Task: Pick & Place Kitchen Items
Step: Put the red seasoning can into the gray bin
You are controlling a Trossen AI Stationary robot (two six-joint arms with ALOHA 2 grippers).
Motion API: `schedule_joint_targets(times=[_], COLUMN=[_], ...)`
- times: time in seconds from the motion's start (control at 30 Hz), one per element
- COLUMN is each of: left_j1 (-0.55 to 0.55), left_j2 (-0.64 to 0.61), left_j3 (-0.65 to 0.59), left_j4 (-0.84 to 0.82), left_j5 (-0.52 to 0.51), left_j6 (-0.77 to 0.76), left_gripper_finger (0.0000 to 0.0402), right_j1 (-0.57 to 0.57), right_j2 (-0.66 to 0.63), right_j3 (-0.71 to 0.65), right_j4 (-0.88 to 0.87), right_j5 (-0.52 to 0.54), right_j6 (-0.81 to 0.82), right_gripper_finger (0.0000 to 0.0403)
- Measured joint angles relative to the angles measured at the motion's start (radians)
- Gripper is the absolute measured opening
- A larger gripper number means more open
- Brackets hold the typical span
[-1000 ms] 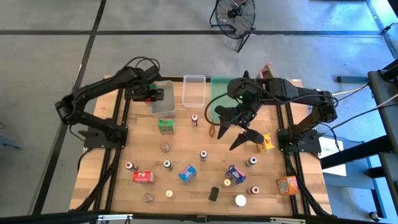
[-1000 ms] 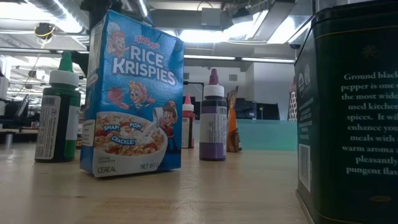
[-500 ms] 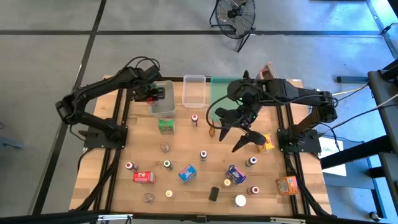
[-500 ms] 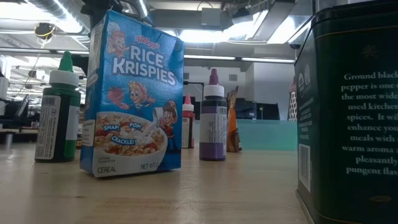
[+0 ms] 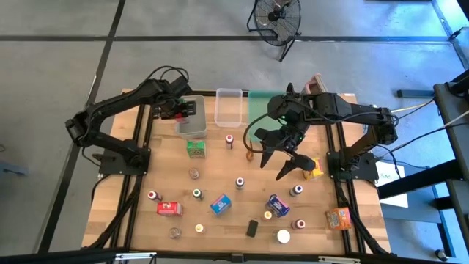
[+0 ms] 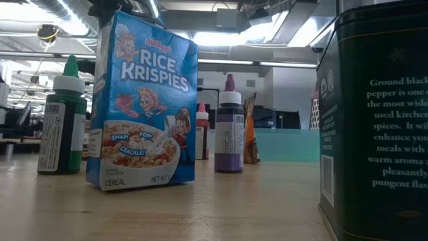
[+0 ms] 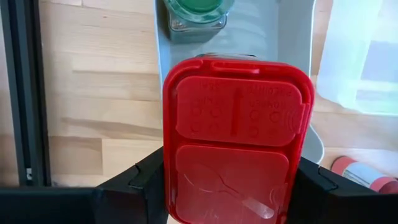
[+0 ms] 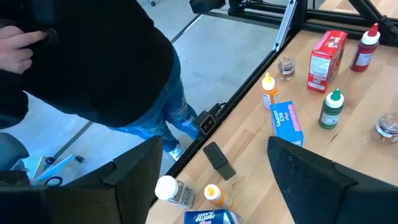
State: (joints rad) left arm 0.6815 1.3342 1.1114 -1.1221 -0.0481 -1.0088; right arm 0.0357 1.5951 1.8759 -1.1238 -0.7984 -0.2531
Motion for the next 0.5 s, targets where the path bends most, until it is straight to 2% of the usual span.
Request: schedule_joint_targets(times=[0.3, 0.5], left_j1=[0.0, 0.0], left_j2=[-0.001, 0.0], left_j3=[-0.081, -0.128], left_j4=[0.029, 0.116], left_j5=[0.012, 0.009], left_j6=[-0.007, 0.007], left_gripper_finger=[0.021, 0.021], right_j1=[0.0, -0.002], right_j2=[0.0, 0.0], right_j3=[0.0, 0.0], right_j4=[-0.022, -0.029], right_j5=[-0.01, -0.014], right_j6=[-0.024, -0.037], right_gripper_finger=[0.0293, 0.0293])
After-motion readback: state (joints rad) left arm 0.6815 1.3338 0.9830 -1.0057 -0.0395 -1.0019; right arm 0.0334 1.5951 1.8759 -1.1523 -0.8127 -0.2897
